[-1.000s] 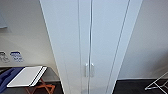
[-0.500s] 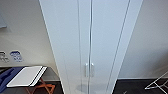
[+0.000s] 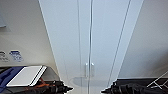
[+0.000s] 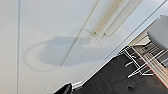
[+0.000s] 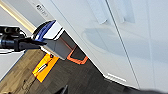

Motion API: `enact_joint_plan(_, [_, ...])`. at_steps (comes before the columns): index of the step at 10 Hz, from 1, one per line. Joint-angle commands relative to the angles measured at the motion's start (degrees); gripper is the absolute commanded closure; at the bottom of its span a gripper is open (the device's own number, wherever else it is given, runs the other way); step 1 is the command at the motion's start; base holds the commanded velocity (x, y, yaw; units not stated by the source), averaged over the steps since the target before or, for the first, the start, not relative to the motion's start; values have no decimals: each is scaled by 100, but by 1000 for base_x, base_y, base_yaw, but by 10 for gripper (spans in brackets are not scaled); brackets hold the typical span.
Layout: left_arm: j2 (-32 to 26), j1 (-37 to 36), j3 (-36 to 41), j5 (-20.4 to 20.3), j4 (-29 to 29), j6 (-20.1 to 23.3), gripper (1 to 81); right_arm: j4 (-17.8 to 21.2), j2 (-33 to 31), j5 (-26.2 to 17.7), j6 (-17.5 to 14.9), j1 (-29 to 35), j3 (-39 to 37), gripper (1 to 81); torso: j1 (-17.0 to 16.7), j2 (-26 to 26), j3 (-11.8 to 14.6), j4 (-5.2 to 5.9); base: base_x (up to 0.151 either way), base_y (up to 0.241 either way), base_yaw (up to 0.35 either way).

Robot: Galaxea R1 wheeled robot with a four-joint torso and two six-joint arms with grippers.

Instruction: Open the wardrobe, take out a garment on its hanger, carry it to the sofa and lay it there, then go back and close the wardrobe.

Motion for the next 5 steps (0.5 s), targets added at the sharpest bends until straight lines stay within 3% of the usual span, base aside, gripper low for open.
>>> enact_joint_plan(1, [177, -1216, -357, 113, -577, 1, 10, 408, 153, -183, 10, 1186, -273, 10, 0, 0, 2, 0, 0, 0, 0])
enact_joint_plan(5, [924, -1542, -937, 253, -638, 1, 10, 584, 408, -166, 10, 1546, -616, 10, 6, 7, -2, 0, 0, 0, 0])
